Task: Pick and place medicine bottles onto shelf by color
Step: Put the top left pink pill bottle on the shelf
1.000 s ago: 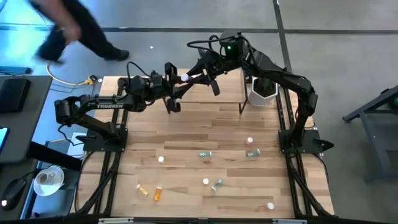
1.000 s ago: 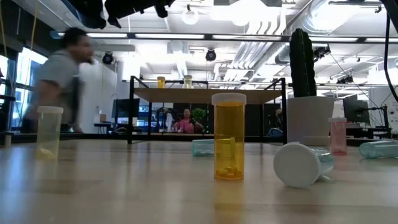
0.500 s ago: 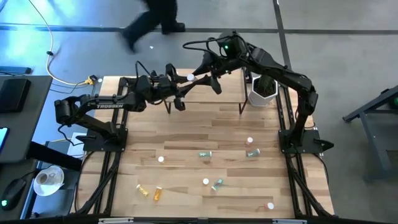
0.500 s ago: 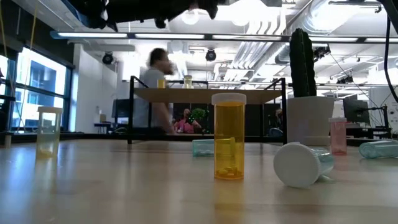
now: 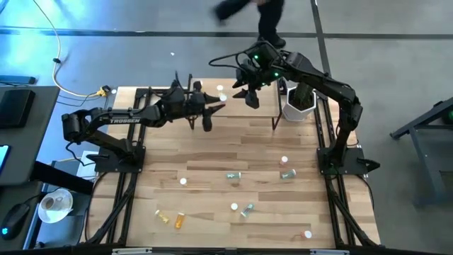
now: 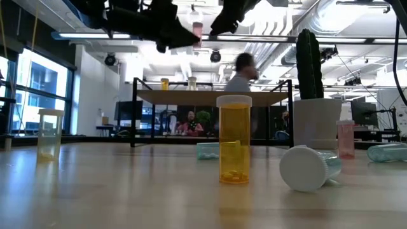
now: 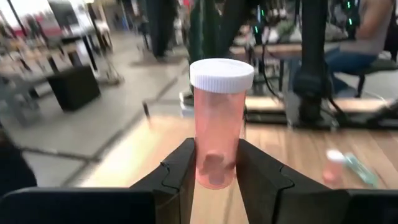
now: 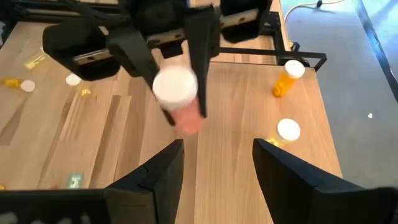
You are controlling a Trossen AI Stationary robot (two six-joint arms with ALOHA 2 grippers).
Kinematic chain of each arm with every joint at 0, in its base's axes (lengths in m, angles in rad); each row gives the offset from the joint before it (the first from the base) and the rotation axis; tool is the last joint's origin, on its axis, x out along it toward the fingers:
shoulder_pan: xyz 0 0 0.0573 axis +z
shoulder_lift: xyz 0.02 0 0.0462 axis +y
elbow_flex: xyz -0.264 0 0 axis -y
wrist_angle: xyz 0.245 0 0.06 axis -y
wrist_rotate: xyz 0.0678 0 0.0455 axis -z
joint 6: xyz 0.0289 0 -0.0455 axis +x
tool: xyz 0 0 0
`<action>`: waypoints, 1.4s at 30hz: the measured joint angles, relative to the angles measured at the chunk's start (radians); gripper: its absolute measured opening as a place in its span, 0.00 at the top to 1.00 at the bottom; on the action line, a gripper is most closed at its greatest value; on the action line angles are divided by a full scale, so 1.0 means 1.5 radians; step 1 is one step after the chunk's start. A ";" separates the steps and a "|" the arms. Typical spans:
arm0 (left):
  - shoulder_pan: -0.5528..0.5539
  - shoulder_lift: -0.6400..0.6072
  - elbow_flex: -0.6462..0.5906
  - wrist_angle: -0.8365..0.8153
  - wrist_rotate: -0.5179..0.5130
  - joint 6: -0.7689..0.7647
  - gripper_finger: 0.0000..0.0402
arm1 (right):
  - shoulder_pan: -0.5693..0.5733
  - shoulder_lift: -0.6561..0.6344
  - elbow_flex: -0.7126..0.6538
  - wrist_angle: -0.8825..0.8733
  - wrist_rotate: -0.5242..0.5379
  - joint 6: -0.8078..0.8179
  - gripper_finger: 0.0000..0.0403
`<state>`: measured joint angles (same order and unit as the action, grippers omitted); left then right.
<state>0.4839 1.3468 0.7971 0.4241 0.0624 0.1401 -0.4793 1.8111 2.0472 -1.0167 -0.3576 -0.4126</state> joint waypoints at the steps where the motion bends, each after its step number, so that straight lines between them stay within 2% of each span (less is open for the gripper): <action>1: -0.001 0.000 0.000 -0.016 0.000 -0.004 0.77 | 0.002 0.000 0.000 0.000 0.000 0.000 0.55; 5: -0.005 0.000 0.000 -0.059 -0.003 -0.005 0.77 | 0.013 0.000 0.000 0.000 0.000 -0.024 0.55; 13: -0.034 0.005 0.000 -0.076 -0.019 -0.021 0.77 | 0.047 0.013 -0.001 -0.004 -0.006 -0.053 0.55; 19: -0.045 0.009 0.000 -0.072 -0.055 -0.010 0.77 | 0.075 0.023 -0.001 -0.006 -0.008 -0.064 0.55; 42: -0.057 0.009 -0.001 -0.021 -0.064 -0.003 0.77 | 0.090 0.036 -0.001 0.020 0.054 -0.085 0.55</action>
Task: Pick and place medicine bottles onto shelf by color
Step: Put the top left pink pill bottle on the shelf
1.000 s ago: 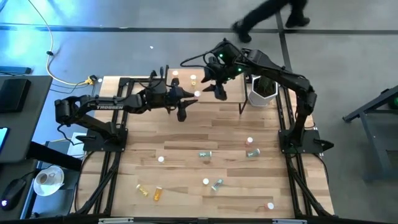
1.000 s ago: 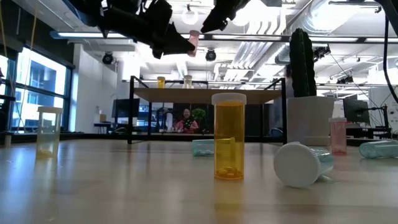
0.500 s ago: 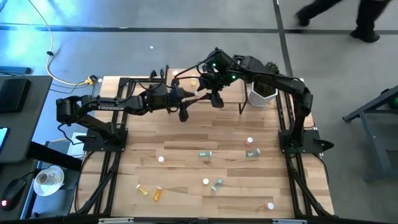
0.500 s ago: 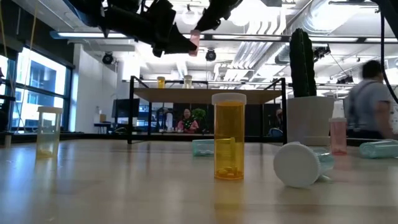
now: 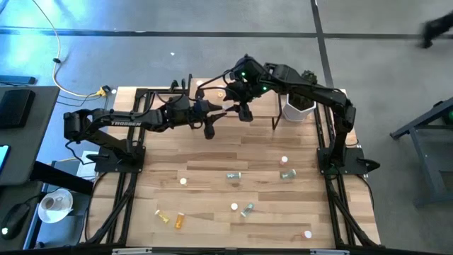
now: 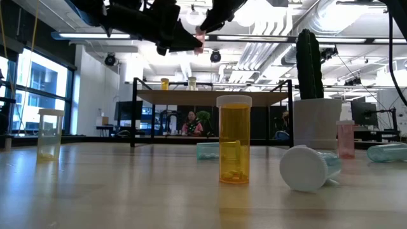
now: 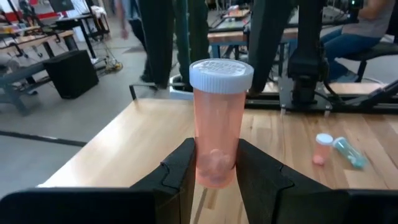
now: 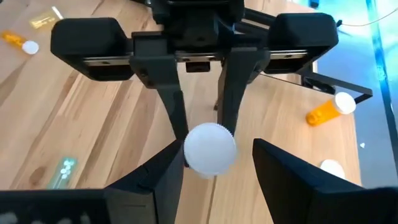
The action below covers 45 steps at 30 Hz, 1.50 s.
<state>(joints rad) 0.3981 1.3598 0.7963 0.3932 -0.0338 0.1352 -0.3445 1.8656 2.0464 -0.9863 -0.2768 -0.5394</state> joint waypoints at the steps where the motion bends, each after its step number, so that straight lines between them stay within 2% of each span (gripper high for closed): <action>1: 0.000 0.000 0.000 0.006 0.000 0.000 0.77 | 0.000 0.000 0.000 0.000 -0.002 0.000 0.55; 19: 0.000 0.000 0.001 0.015 -0.003 0.000 0.77 | 0.003 -0.001 0.000 0.018 -0.014 -0.002 0.55; 30: 0.001 0.000 0.001 0.015 -0.003 0.000 0.77 | 0.003 -0.001 0.000 0.017 -0.014 -0.001 0.72; 40: 0.001 0.000 0.001 0.018 -0.010 0.000 0.77 | 0.003 -0.001 0.000 0.018 -0.014 -0.001 0.73; 45: 0.001 0.000 0.001 0.019 -0.020 0.019 0.72 | 0.003 -0.002 0.000 0.018 0.012 0.005 0.73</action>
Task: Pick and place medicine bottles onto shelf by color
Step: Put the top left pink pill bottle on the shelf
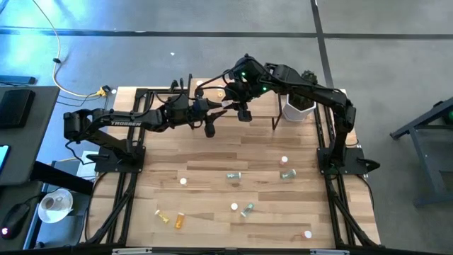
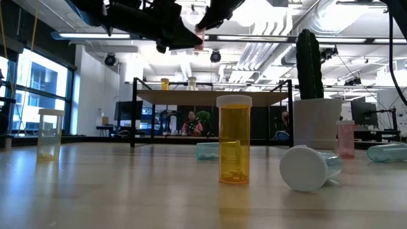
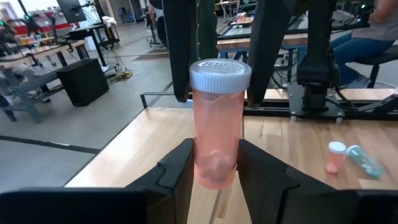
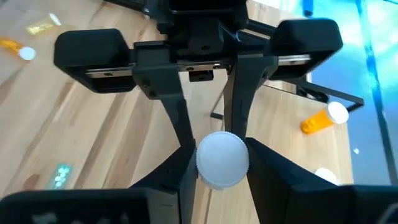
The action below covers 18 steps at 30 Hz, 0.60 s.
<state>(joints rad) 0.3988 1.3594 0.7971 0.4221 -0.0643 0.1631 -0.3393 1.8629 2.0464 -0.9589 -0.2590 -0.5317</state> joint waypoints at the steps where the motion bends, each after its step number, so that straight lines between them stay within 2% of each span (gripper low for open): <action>1: 0.000 0.000 0.000 0.000 0.000 0.004 0.70 | 0.000 0.000 0.000 0.000 0.004 0.000 0.73; 10: 0.000 0.000 0.010 0.002 -0.036 0.014 0.55 | -0.016 -0.025 0.000 -0.001 0.016 0.000 0.74; 18: 0.000 -0.011 0.023 -0.007 -0.038 0.042 0.53 | -0.053 -0.097 0.000 -0.001 0.049 0.023 0.74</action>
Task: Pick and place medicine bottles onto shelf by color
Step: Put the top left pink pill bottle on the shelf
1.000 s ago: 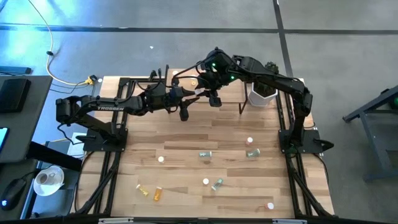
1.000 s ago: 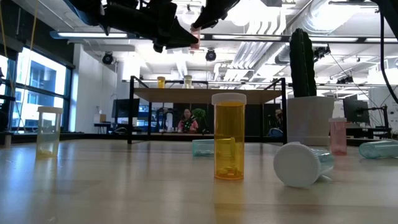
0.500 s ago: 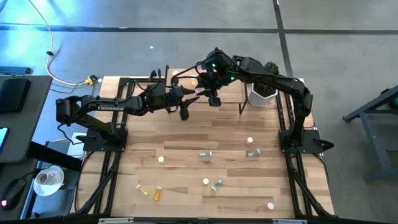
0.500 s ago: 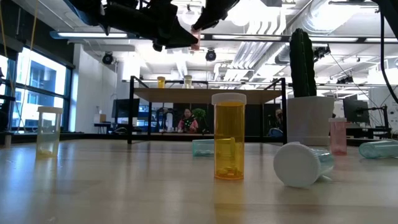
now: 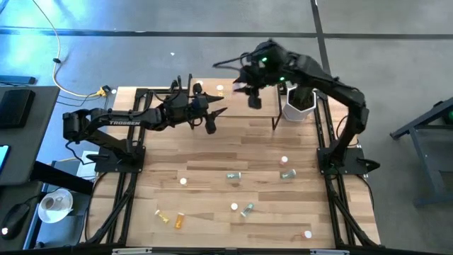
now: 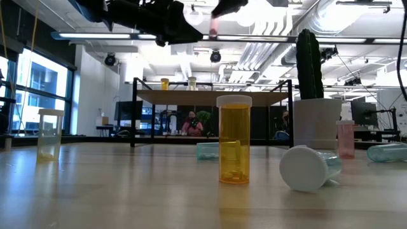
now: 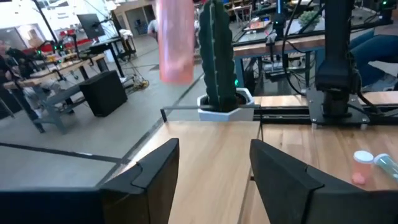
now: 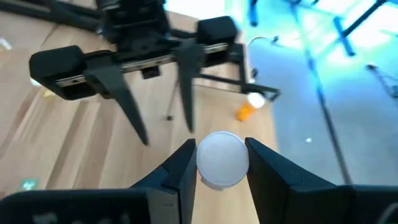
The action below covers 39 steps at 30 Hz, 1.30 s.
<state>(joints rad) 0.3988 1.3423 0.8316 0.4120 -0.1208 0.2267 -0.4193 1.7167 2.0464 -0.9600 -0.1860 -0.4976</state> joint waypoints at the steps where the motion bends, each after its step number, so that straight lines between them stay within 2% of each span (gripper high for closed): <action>1: 0.000 -0.004 0.002 -0.001 -0.002 0.003 0.53 | -0.008 -0.010 0.000 0.000 0.001 0.000 0.74; 5: 0.000 -0.032 0.004 -0.014 -0.027 0.003 0.53 | -0.045 -0.048 0.000 -0.003 -0.007 0.002 0.74; 8: 0.000 -0.060 0.004 -0.044 -0.041 0.003 0.53 | -0.091 -0.053 0.000 -0.030 -0.089 0.002 0.74; 10: 0.000 -0.080 0.004 -0.068 -0.050 0.003 0.53 | -0.121 -0.053 -0.035 -0.015 -0.156 0.010 0.74; 11: 0.000 -0.088 0.004 -0.076 -0.051 0.003 0.53 | -0.132 -0.053 -0.064 0.005 -0.168 0.021 0.74; 17: 0.000 -0.126 0.004 -0.111 -0.052 0.003 0.53 | -0.161 -0.049 -0.225 0.171 -0.132 0.052 0.74; 26: 0.000 -0.132 0.004 -0.118 -0.052 0.003 0.53 | -0.142 -0.050 -0.328 0.281 -0.067 0.050 0.74; 30: 0.000 -0.132 0.004 -0.120 -0.051 0.001 0.53 | -0.138 -0.031 -0.336 0.309 -0.066 0.050 0.74; 35: 0.000 -0.132 0.004 -0.124 -0.051 -0.009 0.53 | -0.139 0.014 -0.315 0.306 -0.013 0.052 0.74; 39: 0.000 -0.132 0.004 -0.126 -0.051 -0.009 0.53 | -0.144 0.029 -0.309 0.299 -0.016 0.055 0.74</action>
<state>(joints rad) 0.3988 1.1442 0.8379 0.2229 -0.1978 0.2131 -0.6346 1.7602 1.5826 -0.5114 -0.2096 -0.4151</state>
